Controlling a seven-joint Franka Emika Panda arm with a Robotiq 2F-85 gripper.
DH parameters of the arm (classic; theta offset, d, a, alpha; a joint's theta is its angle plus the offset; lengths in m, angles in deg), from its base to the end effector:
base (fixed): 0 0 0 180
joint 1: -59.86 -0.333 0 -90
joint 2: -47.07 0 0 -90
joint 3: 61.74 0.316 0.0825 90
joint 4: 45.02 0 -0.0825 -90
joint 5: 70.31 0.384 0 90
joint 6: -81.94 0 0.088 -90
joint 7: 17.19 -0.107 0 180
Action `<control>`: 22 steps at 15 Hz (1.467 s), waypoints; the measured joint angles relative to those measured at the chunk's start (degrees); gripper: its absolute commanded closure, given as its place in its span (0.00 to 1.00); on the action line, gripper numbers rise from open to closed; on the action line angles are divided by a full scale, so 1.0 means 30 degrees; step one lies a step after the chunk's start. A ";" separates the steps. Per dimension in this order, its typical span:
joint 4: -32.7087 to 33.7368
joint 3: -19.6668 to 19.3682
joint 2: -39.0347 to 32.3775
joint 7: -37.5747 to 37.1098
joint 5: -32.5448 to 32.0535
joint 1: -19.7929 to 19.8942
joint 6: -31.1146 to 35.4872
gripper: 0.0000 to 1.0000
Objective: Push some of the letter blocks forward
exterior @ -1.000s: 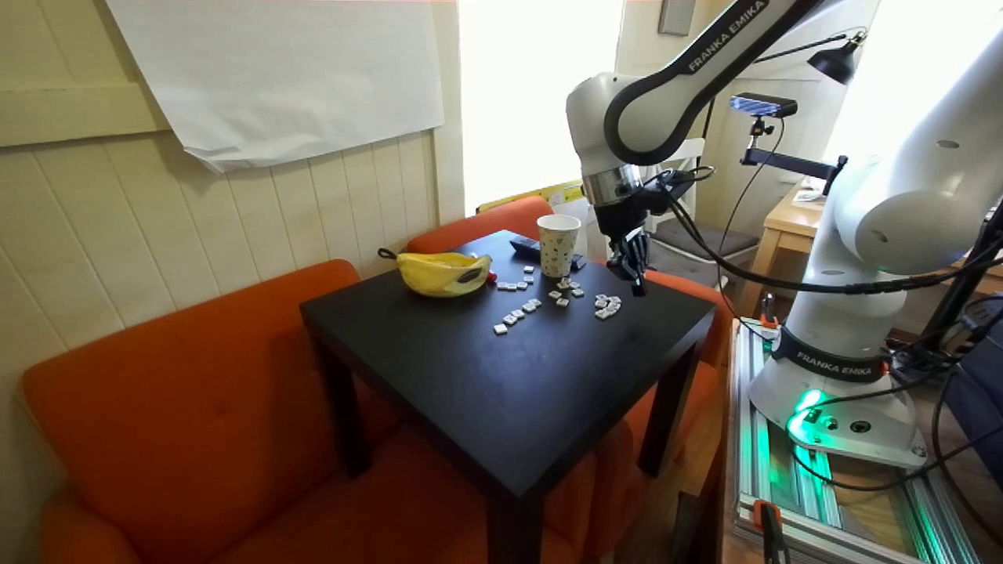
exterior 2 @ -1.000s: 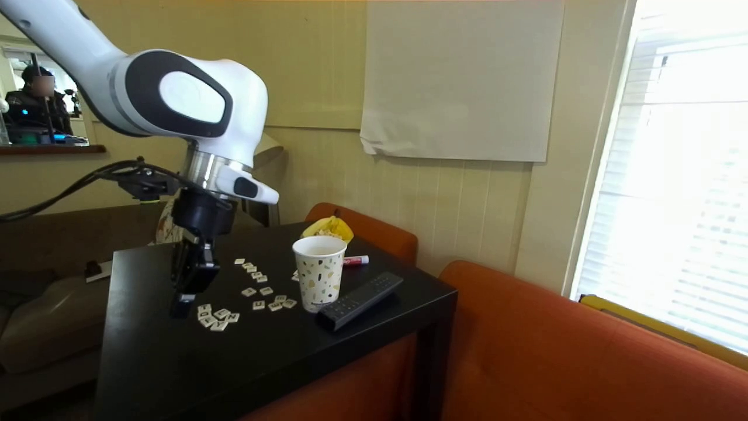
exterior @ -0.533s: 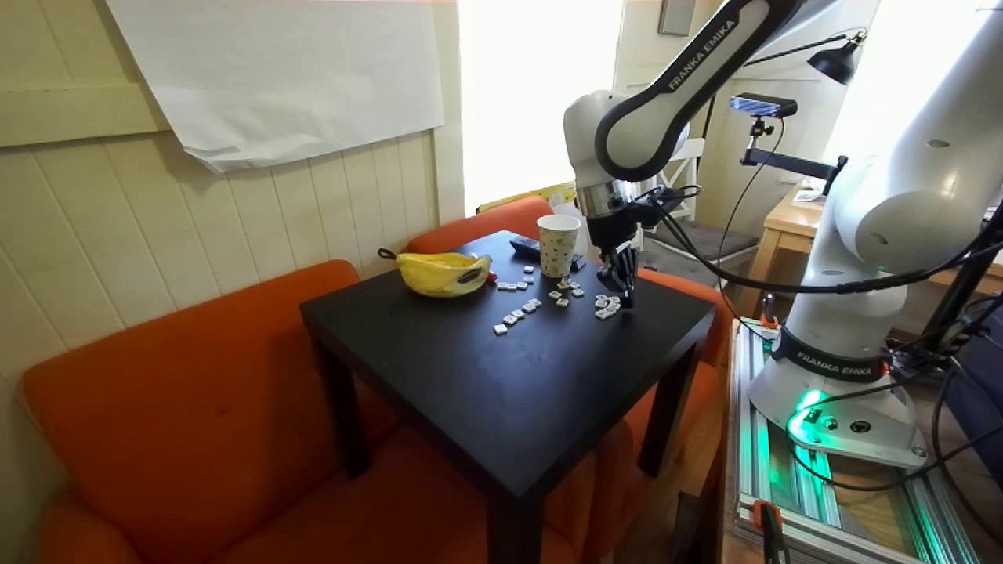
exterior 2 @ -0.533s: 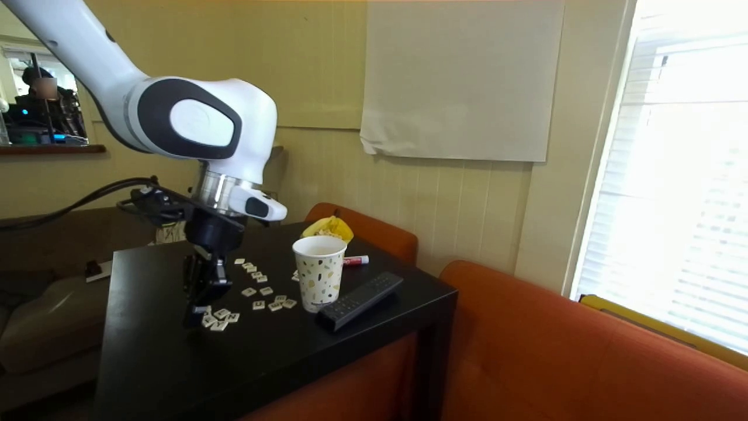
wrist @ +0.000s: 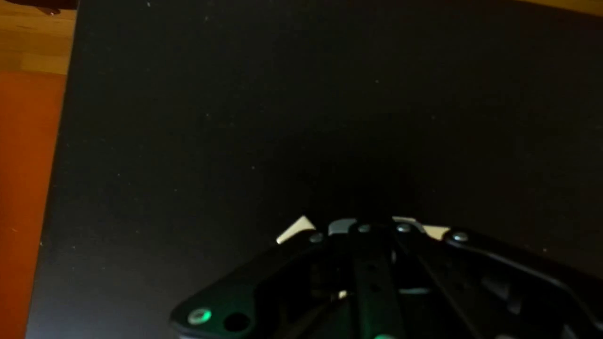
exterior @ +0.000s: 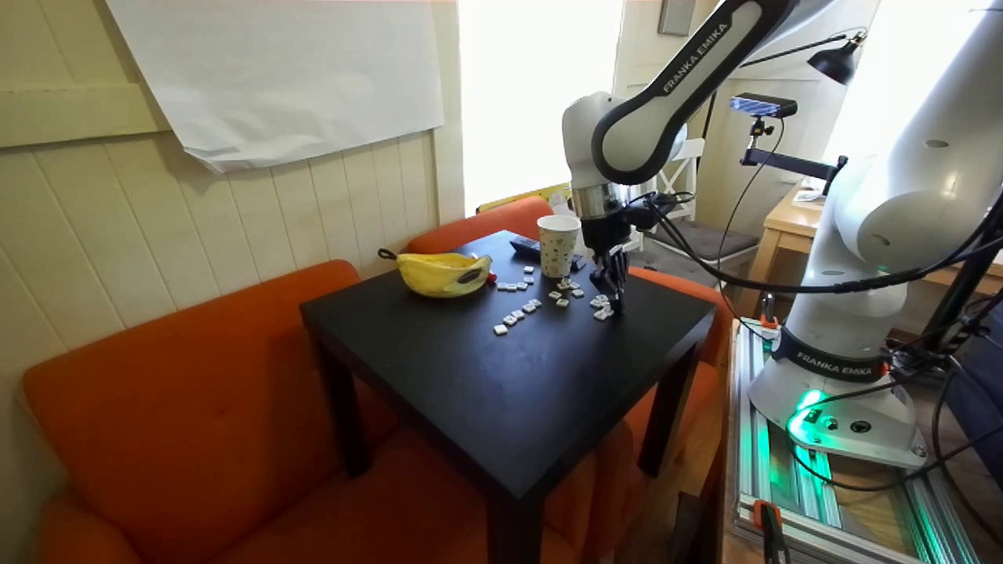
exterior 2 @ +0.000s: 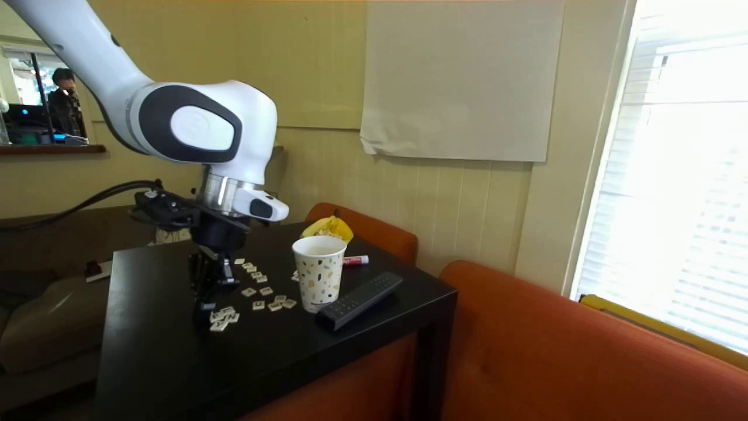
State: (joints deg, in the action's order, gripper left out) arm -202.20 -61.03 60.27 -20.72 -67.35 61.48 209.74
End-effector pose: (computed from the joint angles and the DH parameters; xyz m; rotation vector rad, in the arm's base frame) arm 0.3554 -0.0044 0.2702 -3.0785 0.1783 0.4392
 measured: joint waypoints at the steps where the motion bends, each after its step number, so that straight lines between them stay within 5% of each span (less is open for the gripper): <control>1: 0.0003 0.0000 -0.0001 0.0239 0.0371 -0.0120 0.0402 1.00; 9: 0.0014 -0.0001 0.0005 0.1275 0.2075 -0.0960 0.4191 1.00; 17: 0.0138 -0.0014 0.2932 -0.0380 0.1843 -0.0496 -0.2460 1.00; 22: 0.0151 -0.0239 0.3746 -0.0809 0.1085 0.0491 -0.2603 1.00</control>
State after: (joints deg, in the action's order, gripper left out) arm -201.74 -61.75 71.51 -23.15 -64.09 62.95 201.93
